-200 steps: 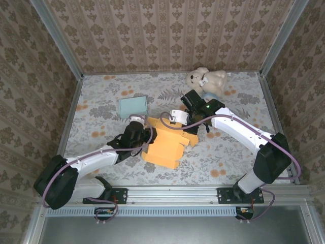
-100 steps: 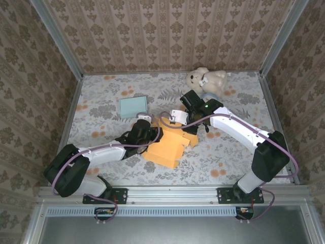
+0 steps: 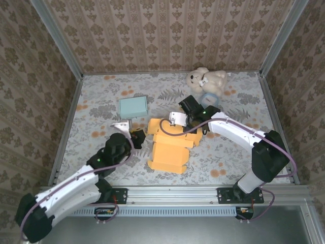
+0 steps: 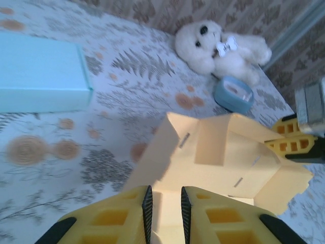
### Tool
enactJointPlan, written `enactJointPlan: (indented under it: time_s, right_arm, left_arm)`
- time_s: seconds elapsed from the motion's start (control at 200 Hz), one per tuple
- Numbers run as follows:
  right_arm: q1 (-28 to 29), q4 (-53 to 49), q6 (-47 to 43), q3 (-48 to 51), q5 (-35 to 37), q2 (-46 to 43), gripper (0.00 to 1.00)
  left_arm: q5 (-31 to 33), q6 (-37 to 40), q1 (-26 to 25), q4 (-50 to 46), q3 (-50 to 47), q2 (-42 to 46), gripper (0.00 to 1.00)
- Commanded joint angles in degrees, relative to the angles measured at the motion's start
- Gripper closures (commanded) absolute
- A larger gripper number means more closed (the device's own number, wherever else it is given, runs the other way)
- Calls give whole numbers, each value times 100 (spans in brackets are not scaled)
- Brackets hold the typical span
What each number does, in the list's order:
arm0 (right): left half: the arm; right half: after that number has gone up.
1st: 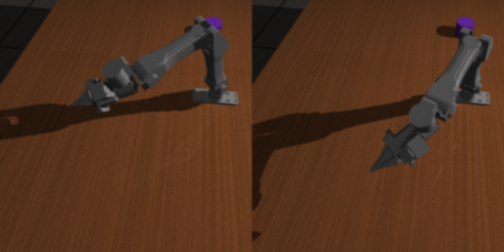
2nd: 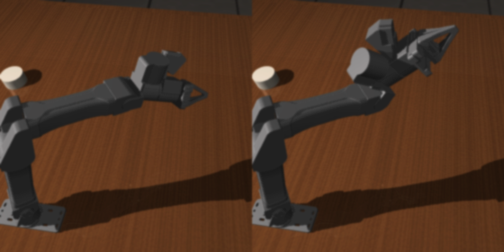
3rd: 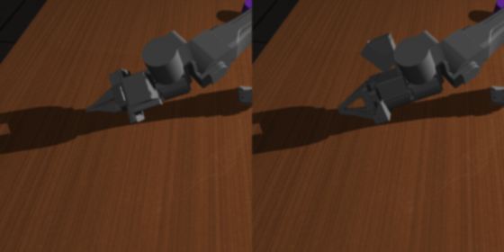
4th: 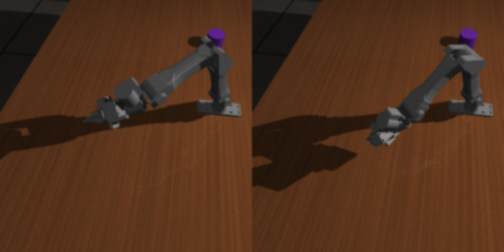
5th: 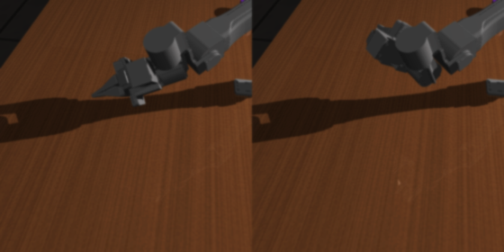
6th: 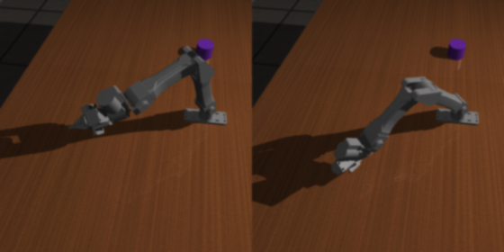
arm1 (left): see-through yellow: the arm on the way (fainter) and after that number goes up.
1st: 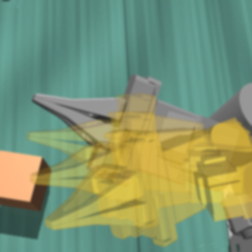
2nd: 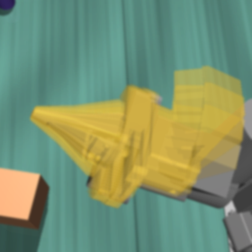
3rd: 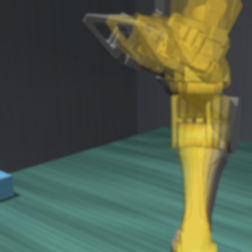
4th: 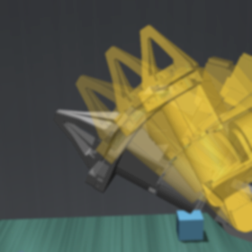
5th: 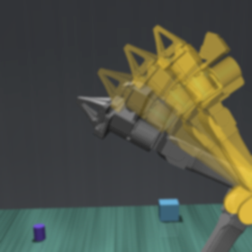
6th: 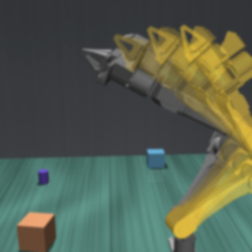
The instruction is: Fold the paper box
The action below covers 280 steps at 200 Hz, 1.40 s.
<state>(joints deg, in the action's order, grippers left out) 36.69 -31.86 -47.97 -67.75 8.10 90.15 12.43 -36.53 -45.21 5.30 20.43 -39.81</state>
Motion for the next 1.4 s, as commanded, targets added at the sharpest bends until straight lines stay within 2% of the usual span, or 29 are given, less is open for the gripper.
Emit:
enactJointPlan:
  time_s: [0.0, 0.25, 0.395, 0.55, 0.725, 0.845, 1.165, 1.395]
  right_arm:
    - [202, 843, -591, 361, 382, -290, 100]
    - [606, 2485, -1523, 1127, 800, -393, 100]
    - [701, 3566, -2112, 1617, 1023, -410, 100]
    - [720, 4843, -2543, 2191, 918, -427, 100]
    - [868, 6138, -2909, 2418, 1217, -116, 100]
    - [988, 7369, -3237, 2503, 1551, 313, 100]
    - [1138, 7968, -3326, 2571, 1783, 1265, 100]
    - [1132, 8381, -3312, 2798, 1779, 1550, 100]
  left_arm:
    - [592, 194, 124, -339, -377, 561, 74]
    - [424, 338, 569, 277, -880, 332, 74]
    - [373, 538, 601, 871, -1224, 261, 75]
    - [261, 731, 609, 1336, -1529, 298, 75]
    - [380, 840, 618, 1436, -1626, 307, 74]
    - [530, 873, 626, 1459, -1666, 307, 75]
    - [742, 884, 656, 1415, -1748, 299, 75]
    - [761, 853, 681, 1439, -1779, 222, 75]
